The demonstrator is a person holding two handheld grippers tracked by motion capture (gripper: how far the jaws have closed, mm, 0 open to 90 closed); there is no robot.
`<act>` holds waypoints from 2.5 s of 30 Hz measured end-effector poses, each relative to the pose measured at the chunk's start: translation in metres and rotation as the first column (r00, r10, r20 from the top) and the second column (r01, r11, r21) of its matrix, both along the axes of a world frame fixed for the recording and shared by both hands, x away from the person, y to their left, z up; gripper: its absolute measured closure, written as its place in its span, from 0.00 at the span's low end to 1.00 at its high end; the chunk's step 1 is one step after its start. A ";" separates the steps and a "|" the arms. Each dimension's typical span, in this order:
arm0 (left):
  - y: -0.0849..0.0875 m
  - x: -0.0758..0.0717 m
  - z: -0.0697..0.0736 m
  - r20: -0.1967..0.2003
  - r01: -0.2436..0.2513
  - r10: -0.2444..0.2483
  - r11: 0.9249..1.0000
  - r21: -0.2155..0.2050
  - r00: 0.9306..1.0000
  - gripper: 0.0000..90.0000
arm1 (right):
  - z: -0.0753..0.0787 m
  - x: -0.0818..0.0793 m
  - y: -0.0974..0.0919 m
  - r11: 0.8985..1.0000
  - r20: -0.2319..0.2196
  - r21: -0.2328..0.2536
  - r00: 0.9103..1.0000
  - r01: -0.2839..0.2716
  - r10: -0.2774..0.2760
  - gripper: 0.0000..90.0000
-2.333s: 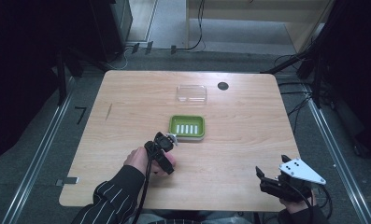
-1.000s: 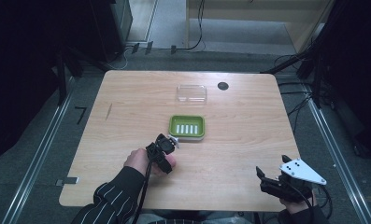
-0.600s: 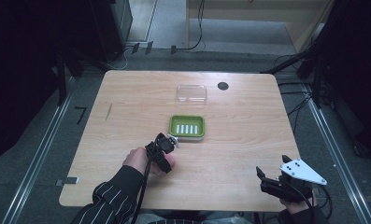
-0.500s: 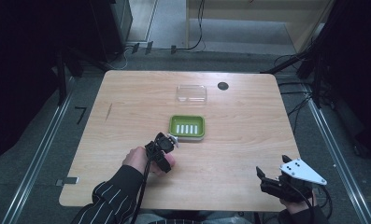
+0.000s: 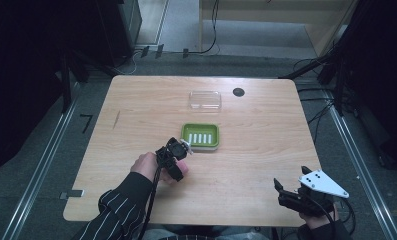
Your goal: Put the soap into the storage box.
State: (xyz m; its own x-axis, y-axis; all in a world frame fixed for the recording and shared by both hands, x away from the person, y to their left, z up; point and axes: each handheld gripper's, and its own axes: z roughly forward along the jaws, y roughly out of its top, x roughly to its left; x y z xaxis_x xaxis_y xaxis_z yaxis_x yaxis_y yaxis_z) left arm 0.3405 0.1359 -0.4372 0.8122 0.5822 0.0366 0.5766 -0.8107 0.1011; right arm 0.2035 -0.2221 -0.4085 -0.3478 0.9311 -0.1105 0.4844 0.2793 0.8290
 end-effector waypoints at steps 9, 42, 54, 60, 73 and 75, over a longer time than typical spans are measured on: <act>-0.005 0.004 0.004 0.005 0.038 -0.038 0.999 -0.008 0.999 0.43 | 0.000 0.000 0.000 1.000 0.000 0.000 1.000 0.003 -0.003 0.15; -0.018 0.029 0.021 0.043 0.199 -0.198 0.980 -0.018 0.979 0.43 | 0.000 0.000 0.000 1.000 -0.004 0.000 1.000 0.000 0.000 0.15; -0.023 0.039 0.026 0.054 0.241 -0.239 0.970 -0.017 0.969 0.43 | 0.000 0.000 0.000 1.000 -0.004 -0.002 1.000 0.001 -0.001 0.15; -0.023 0.045 0.028 0.055 0.260 -0.259 0.966 -0.010 0.964 0.43 | 0.000 0.000 0.000 1.000 -0.005 -0.002 1.000 0.000 0.000 0.15; -0.025 0.057 0.034 0.068 0.296 -0.294 0.955 -0.013 0.953 0.43 | 0.000 0.000 0.000 1.000 -0.003 -0.002 1.000 -0.002 0.002 0.15; -0.026 0.058 0.034 0.071 0.301 -0.299 0.954 -0.011 0.952 0.43 | 0.000 0.000 0.000 1.000 -0.004 -0.001 1.000 -0.001 0.001 0.15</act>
State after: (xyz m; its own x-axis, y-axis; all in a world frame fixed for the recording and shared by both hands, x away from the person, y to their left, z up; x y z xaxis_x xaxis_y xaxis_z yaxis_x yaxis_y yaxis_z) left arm 0.3983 0.1099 -0.4029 0.9456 0.3134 0.0876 0.2985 -0.9425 0.1504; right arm 0.2033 -0.2220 -0.4086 -0.3493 0.9305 -0.1101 0.4872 0.2807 0.8269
